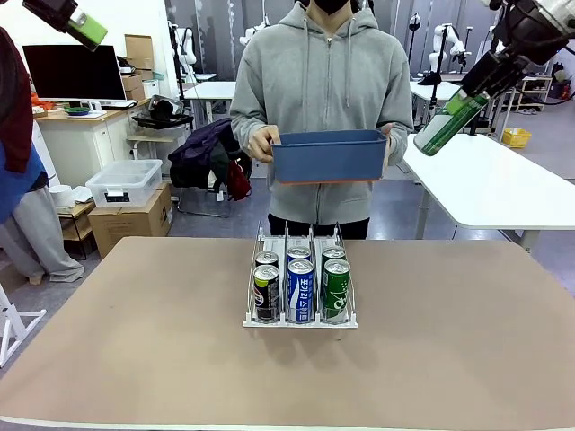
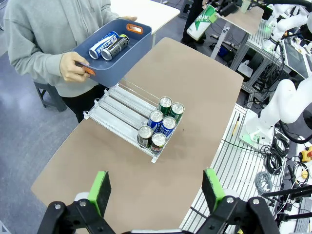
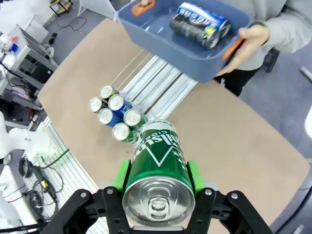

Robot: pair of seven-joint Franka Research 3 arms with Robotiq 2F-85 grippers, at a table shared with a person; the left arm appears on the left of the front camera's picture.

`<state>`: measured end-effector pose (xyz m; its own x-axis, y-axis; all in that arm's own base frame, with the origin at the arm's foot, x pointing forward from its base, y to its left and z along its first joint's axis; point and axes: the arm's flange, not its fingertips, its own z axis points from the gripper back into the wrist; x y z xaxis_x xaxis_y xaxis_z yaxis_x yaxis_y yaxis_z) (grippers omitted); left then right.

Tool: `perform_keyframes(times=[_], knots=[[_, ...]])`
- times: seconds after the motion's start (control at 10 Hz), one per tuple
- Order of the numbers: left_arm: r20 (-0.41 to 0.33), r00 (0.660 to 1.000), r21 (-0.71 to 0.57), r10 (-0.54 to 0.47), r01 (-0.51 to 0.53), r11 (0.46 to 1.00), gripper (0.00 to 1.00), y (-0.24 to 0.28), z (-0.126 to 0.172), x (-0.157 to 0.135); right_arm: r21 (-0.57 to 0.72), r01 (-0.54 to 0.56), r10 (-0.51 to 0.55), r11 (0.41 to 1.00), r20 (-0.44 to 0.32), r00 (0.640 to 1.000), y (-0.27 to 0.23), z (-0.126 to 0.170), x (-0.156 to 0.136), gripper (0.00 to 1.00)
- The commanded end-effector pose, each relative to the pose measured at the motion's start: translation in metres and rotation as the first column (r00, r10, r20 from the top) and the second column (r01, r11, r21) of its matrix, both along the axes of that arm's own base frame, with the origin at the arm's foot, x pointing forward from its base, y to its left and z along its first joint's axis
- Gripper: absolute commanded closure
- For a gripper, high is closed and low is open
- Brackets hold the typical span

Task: Fill the beverage cans into the dispenser.
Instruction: Place the picked Sprite in the line of the Automatic Can Dispenser with the same cans.

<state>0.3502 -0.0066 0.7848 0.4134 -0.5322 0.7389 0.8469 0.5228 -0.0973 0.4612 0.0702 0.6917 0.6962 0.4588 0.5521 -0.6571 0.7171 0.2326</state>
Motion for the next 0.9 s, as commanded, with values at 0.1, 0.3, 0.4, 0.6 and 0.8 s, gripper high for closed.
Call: perform_keyframes(times=[0.1,0.3,0.4,0.6,0.8], knots=[[-0.001,1.0,0.007,-0.007,0.007,1.0,0.0,0.0,-0.001,-0.001,-0.054,0.029,-0.031,0.998,-0.037,0.999,0.03,-0.016,-0.051,0.42],[-0.001,1.0,0.007,-0.007,0.007,1.0,0.0,0.0,-0.001,-0.001,-0.085,0.098,-0.102,0.992,-0.044,0.994,0.046,-0.039,-0.076,0.42],[-0.001,1.0,0.007,-0.007,0.007,1.0,0.0,0.0,-0.001,-0.001,-0.1,0.131,-0.136,0.986,-0.037,0.99,0.056,-0.05,-0.088,0.42],[-0.001,1.0,0.007,-0.007,0.007,1.0,0.0,0.0,-0.001,-0.001,-0.135,0.133,-0.132,0.982,0.017,0.991,0.074,-0.068,-0.102,0.42],[-0.001,1.0,0.007,-0.007,0.007,1.0,0.0,0.0,-0.001,-0.001,-0.079,0.07,-0.071,0.994,-0.01,0.997,0.084,-0.077,-0.101,0.42]])
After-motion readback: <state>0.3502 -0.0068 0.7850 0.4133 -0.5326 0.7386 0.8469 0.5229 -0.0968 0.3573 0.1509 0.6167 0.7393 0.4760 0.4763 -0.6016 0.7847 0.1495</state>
